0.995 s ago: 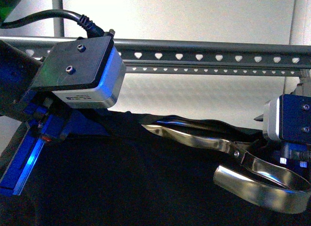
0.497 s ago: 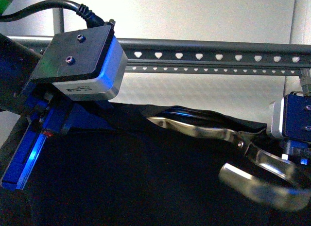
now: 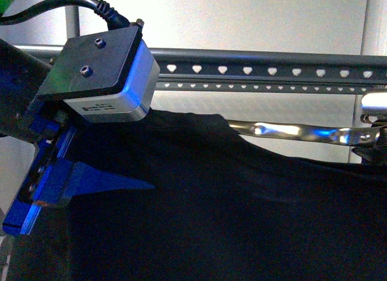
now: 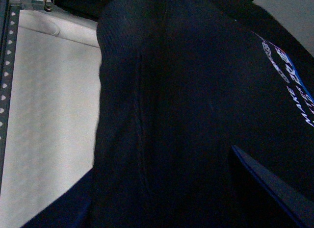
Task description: Hang clothes on hanger
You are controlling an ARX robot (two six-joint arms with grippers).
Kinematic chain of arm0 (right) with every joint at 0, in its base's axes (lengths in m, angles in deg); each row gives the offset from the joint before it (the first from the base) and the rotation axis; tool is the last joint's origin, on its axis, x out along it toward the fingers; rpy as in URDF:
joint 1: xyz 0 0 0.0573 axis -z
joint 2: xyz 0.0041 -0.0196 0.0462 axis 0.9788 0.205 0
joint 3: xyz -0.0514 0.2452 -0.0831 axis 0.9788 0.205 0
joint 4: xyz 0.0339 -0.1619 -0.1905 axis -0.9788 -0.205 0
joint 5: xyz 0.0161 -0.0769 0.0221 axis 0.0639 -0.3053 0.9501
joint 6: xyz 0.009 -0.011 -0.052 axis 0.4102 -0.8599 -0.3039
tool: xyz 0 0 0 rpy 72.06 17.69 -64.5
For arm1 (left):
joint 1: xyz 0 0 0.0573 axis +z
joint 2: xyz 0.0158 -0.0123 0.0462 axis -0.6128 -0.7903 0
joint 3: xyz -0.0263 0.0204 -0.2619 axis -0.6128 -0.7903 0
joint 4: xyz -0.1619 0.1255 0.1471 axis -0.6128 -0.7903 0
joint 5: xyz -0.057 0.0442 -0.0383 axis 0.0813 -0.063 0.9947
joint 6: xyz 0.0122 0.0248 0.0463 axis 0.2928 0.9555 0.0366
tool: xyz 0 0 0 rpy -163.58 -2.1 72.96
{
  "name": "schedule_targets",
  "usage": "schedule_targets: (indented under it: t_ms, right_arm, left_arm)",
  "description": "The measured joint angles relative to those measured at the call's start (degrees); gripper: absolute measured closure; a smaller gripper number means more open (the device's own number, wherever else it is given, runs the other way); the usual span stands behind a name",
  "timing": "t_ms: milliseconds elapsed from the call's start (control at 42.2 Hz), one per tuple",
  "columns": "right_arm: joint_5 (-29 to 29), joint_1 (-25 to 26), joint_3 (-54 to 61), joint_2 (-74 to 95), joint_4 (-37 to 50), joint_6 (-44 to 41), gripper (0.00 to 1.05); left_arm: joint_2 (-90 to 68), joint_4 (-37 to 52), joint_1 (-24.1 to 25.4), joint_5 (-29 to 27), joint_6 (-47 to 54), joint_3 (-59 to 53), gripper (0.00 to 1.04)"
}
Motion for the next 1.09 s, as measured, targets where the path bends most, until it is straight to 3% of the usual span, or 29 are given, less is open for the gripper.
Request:
schedule_targets:
  t_ms: [237,497,521,545,568,616,663,711,805,924,1089]
  right_arm:
    - [6.64,5.84,0.96,-1.14,-13.14,2.36,1.01]
    - [8.22,11.06,0.96,0.09,-31.71,-2.23,1.01]
    - [8.07,11.5,0.96,0.39,-32.57,-2.47,1.01]
    - [7.96,11.76,0.96,0.68,-32.68,-2.54,1.01]
    - [7.96,11.96,0.94,0.79,-32.63,-2.49,1.01]
    - [8.48,12.37,0.68,0.98,-32.11,-1.09,1.01]
    - [9.18,12.52,0.07,0.96,-30.99,1.66,1.01]
    - [9.99,12.5,-1.14,0.9,-29.16,6.4,1.01]
    - [8.92,11.87,-3.65,-0.76,-28.33,17.22,1.01]
    - [8.0,10.08,-6.38,-3.52,-27.56,29.42,1.01]
    - [3.1,5.73,-17.11,-3.8,-30.01,49.79,1.01]
  left_arm:
    - [0.02,0.0,0.0,-0.02,0.09,0.0,0.05]
    - [0.15,0.57,-0.07,-0.87,-0.31,-0.17,0.07]
    - [0.7,4.17,-0.44,-2.56,-3.41,-1.62,0.07]
    - [1.7,12.41,-0.63,-9.2,-11.19,-4.7,0.07]
    - [2.14,16.92,-0.76,-11.98,-15.67,-6.95,0.07]
    - [2.71,33.07,-0.63,-21.33,-35.56,-11.3,0.07]
    - [2.71,41.81,0.02,-25.99,-52.96,-12.31,0.07]
    - [3.28,47.58,1.31,-29.88,-72.35,-12.22,0.07]
    - [5.07,48.48,4.0,-35.95,-99.43,-11.52,0.07]
    - [6.1,47.08,6.08,-40.39,-114.79,-11.26,0.07]
    - [7.52,48.63,4.46,-40.54,-117.33,-11.87,0.07]
